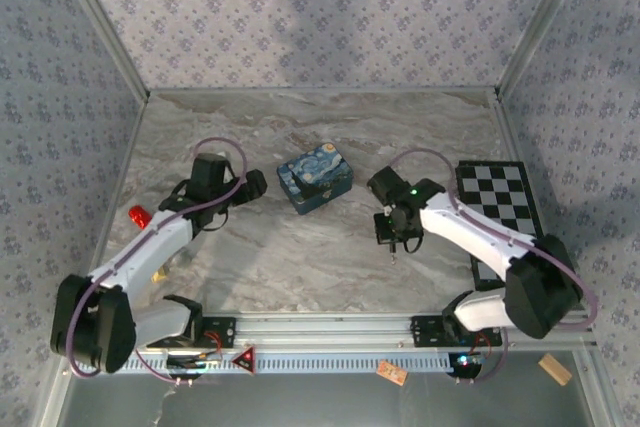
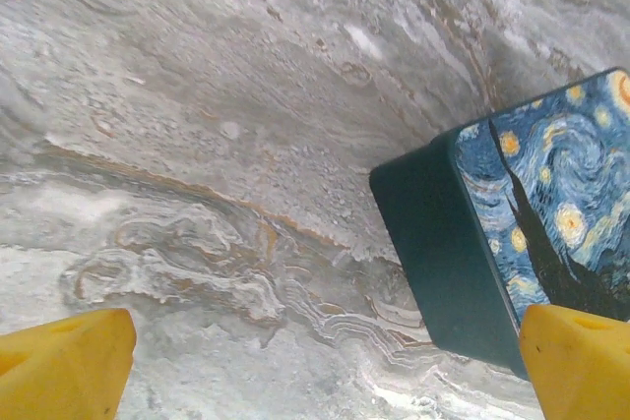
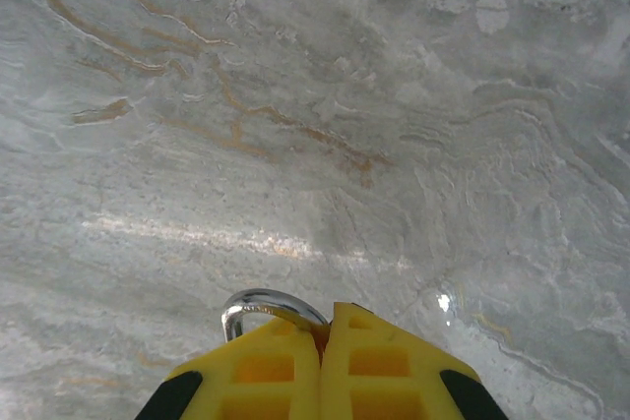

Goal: Unlock the padlock with the key

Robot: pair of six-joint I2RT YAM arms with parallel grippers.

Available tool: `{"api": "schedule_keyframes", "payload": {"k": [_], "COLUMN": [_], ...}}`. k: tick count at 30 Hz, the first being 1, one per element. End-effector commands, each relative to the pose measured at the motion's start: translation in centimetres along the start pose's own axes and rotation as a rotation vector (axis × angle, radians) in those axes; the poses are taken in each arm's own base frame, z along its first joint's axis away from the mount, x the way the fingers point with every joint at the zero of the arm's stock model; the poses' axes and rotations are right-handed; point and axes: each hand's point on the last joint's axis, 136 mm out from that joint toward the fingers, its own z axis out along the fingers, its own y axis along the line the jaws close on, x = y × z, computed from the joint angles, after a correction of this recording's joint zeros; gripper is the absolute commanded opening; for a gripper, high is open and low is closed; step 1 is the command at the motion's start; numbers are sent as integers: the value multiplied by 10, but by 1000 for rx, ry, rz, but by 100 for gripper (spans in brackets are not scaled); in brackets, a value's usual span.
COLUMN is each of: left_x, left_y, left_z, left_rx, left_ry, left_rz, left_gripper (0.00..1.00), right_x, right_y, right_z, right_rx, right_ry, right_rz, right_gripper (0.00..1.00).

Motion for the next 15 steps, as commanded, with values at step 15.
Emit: {"api": "schedule_keyframes", "payload": {"k": [15], "left_x": [2], "left_y": [18], "left_z": [-9], "left_rx": [-22], "left_ry": [-27], "left_rz": [-20], "left_gripper": [100], "right_x": [5], "right_y": [7], "right_z": [37], "right_rx": [30], "right_ry": [88], "right_rz": [20], "right_gripper": [0]}}
